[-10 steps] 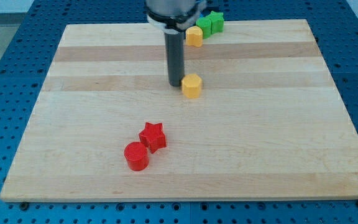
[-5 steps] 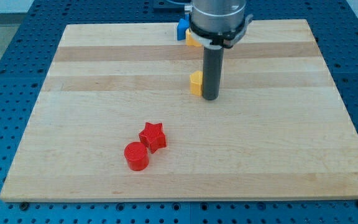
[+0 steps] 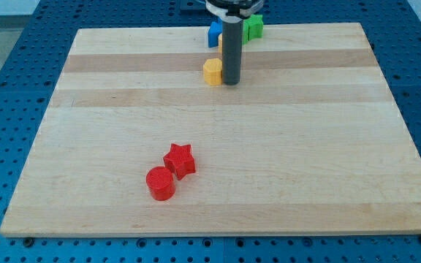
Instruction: Place yellow hexagon to the right of yellow heart
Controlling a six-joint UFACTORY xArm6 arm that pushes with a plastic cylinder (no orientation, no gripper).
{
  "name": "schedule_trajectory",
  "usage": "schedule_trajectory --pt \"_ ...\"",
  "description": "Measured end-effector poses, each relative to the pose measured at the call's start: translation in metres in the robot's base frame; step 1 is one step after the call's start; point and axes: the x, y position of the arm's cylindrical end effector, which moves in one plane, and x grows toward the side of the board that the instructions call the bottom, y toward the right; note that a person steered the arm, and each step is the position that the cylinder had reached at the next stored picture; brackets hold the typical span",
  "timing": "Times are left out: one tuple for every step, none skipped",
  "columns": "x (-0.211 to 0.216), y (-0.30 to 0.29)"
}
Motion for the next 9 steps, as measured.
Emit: schedule_trajectory --pt "0.023 -0.057" --pt "-0.012 -0.084" --pt "-0.019 -0.041" --pt "-0.018 0.025" --pt "0.001 0.034" --pt "0.035 0.061" --pt "0.011 0.085" --pt "-0.031 0.082" --pt "-0.056 0.082"
